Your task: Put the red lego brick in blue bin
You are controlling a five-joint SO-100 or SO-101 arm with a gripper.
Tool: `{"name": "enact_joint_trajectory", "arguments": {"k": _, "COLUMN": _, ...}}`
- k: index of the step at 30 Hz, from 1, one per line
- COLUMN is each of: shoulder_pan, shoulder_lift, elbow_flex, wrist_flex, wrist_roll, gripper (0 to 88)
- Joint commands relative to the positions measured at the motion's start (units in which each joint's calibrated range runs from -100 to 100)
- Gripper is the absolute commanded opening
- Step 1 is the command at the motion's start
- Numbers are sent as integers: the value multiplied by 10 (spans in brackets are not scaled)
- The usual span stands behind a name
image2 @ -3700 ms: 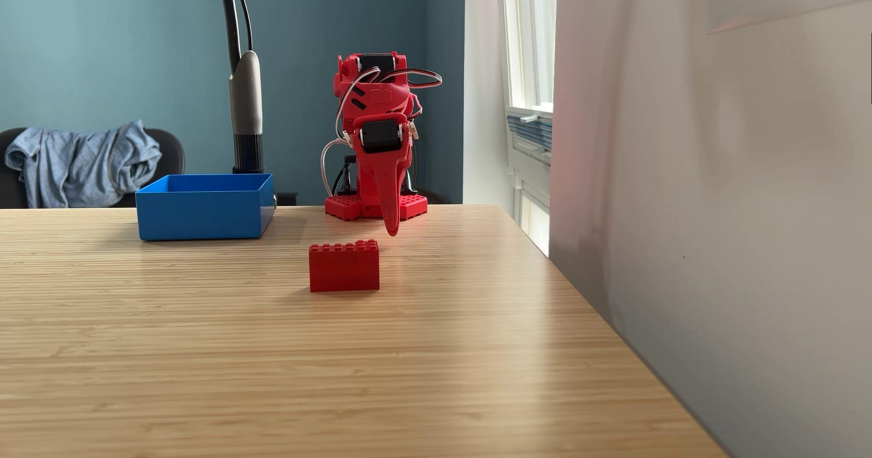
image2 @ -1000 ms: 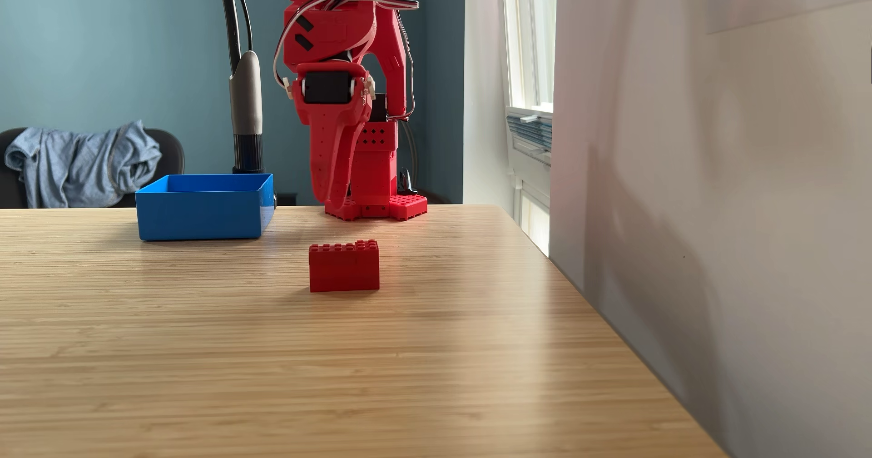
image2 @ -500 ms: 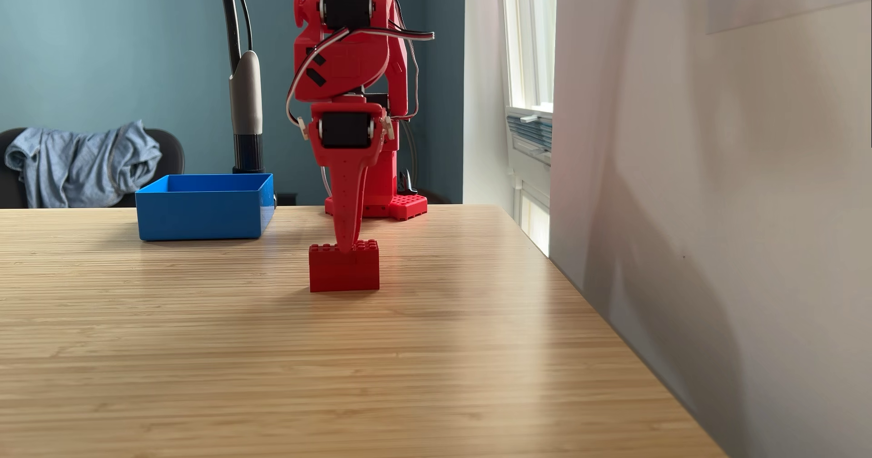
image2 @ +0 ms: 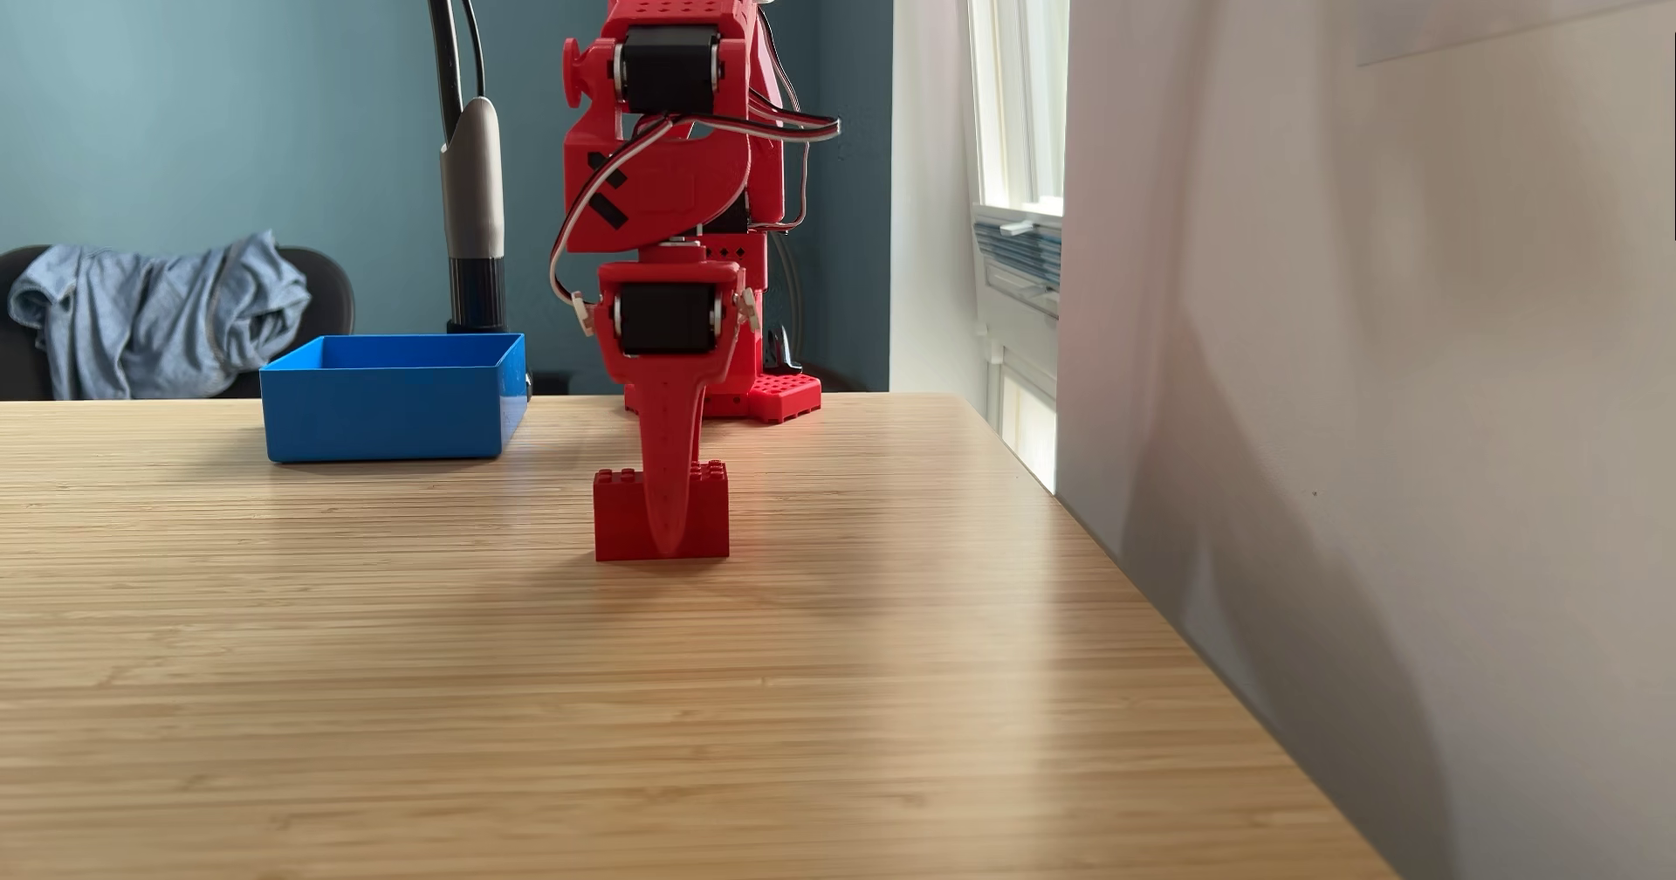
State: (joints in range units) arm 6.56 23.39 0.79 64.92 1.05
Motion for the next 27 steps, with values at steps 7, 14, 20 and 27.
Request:
{"name": "enact_joint_trajectory", "arguments": {"k": 7, "shoulder_pan": 1, "shoulder_lift": 9, "elbow_flex": -57, "wrist_flex": 1, "wrist_roll": -9, "gripper": 15}}
{"name": "enact_joint_trajectory", "arguments": {"k": 14, "shoulder_pan": 3, "shoulder_lift": 7, "elbow_flex": -60, "wrist_flex": 7, "wrist_roll": -15, "gripper": 1}}
{"name": "enact_joint_trajectory", "arguments": {"k": 20, "shoulder_pan": 16, "shoulder_lift": 1, "elbow_flex": -105, "wrist_flex": 68, "wrist_roll": -18, "gripper": 1}}
{"name": "enact_joint_trajectory", "arguments": {"k": 27, "shoulder_pan": 61, "shoulder_lift": 0, "elbow_flex": -131, "wrist_flex": 144, "wrist_roll": -10, "gripper": 1}}
